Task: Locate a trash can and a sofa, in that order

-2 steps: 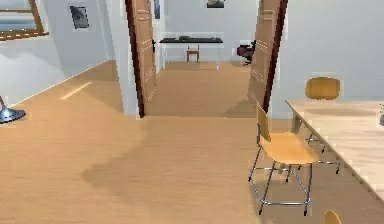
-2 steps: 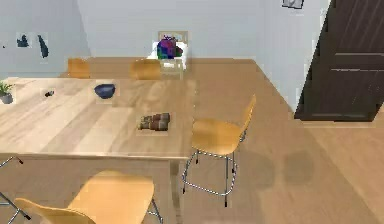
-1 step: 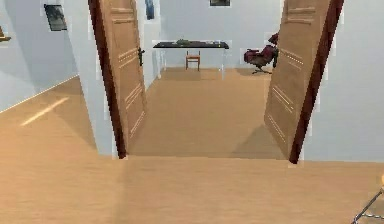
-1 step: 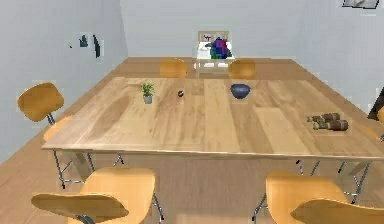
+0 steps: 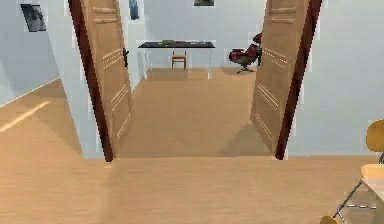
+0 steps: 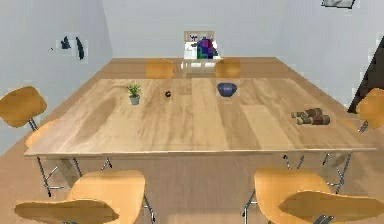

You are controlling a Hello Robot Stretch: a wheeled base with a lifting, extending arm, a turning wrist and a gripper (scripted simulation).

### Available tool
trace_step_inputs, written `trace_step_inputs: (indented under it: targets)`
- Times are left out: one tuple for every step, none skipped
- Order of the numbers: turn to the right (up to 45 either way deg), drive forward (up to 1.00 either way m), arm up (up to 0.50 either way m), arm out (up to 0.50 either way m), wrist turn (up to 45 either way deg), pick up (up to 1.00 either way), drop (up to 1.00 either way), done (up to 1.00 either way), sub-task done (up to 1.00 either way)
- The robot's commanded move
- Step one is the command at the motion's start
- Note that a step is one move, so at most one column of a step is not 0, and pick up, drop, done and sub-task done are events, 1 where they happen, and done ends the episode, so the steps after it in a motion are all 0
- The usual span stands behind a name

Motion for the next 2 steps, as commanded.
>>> trace_step_inputs:
  targets:
    - [0.0,0.75,0.00,0.00,0.0,0.00,0.00,0.00,0.00]
    - [6.0,0.00,0.00,0.00,0.0,0.00,0.00,0.00,0.00]
